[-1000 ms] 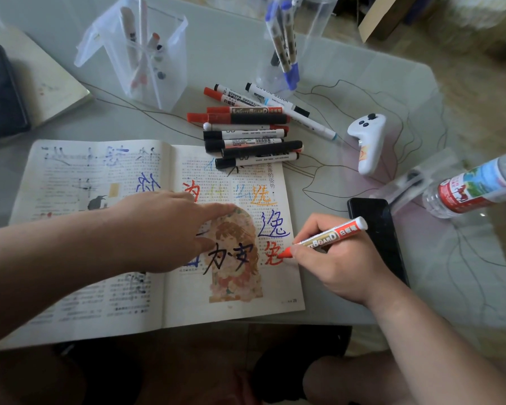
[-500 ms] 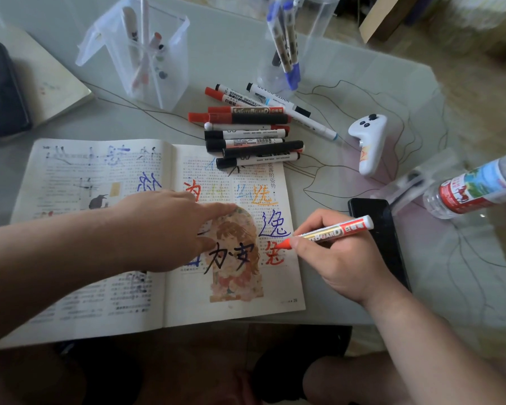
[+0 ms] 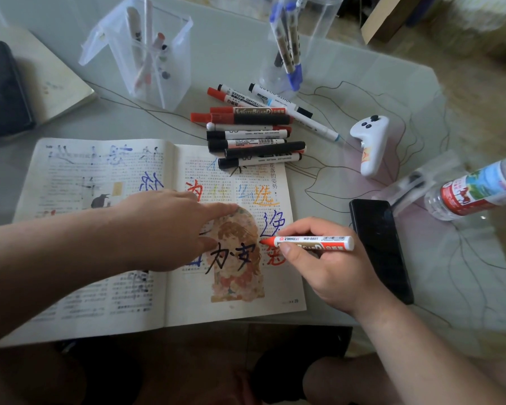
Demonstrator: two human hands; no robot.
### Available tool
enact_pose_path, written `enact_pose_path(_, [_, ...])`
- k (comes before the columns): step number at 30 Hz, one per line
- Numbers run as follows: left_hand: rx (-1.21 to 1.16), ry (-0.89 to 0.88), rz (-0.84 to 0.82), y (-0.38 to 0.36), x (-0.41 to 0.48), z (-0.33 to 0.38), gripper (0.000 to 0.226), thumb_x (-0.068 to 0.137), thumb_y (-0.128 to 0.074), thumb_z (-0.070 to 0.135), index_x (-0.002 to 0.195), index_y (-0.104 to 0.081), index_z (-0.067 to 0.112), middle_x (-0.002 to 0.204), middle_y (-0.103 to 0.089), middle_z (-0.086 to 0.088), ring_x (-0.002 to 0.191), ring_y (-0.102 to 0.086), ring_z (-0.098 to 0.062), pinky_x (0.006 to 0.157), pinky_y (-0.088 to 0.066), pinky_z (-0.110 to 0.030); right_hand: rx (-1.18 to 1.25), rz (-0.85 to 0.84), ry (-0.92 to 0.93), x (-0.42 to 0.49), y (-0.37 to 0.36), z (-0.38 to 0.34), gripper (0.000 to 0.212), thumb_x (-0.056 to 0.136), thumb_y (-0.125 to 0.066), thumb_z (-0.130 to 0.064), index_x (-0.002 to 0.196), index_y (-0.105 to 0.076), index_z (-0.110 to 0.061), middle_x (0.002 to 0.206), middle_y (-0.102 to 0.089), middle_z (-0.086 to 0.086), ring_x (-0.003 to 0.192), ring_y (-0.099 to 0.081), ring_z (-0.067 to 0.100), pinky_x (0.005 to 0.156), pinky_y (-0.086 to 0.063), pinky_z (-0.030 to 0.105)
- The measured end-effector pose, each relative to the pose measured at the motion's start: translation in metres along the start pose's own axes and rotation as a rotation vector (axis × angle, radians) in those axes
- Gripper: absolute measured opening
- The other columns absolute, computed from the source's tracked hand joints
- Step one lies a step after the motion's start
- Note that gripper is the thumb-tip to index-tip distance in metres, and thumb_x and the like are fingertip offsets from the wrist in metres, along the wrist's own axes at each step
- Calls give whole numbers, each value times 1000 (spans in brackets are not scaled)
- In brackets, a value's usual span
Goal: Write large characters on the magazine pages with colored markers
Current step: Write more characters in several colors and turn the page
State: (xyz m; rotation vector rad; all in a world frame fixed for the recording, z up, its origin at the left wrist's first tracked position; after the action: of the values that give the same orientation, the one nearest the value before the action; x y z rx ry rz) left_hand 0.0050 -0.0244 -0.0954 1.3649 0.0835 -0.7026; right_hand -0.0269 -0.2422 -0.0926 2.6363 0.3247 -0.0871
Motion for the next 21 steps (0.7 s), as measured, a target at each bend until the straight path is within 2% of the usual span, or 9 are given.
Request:
enact_pose_path(11, [14,-2,-10,1,-1,1,63,97,-40,64,145,1,67,127,-52,9,120,-55,-17,89,-53,-36,-74,-1,0,0,0,-2,9,82,-69,-24,83,-76,-19,75,-73,-4,72,-68,16,62,-55,36])
enact_pose_path(17, [5,1,-11,0,0,1,63,97,-41,64,145,0,67,127,-52,9,121,-54,-17,90,-53,-37,-62,-4,-21,-1,0,-2,10,81,-69,-23,80,-76,-17,73,-73,1,68,-68,21,60,-54,47])
enact_pose_path(21, [-1,-1,0,-1,0,0,63,97,-41,64,145,0,67,127,-52,9,122,-54,-17,89,-51,-36,-66,-82,-18,-2,-6,-6,10,79,-70,-22,77,-76,-15,75,-73,-2,71,-69,18,61,-55,46])
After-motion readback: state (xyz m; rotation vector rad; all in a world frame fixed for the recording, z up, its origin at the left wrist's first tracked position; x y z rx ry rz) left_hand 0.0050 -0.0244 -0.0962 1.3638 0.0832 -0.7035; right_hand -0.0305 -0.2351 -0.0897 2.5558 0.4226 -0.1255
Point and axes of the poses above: each hand's wrist, its own x-axis towards the middle knuckle, its own y-axis out of the back of the hand, z = x × y, the point moved 6 cm from there along x, towards the middle knuckle
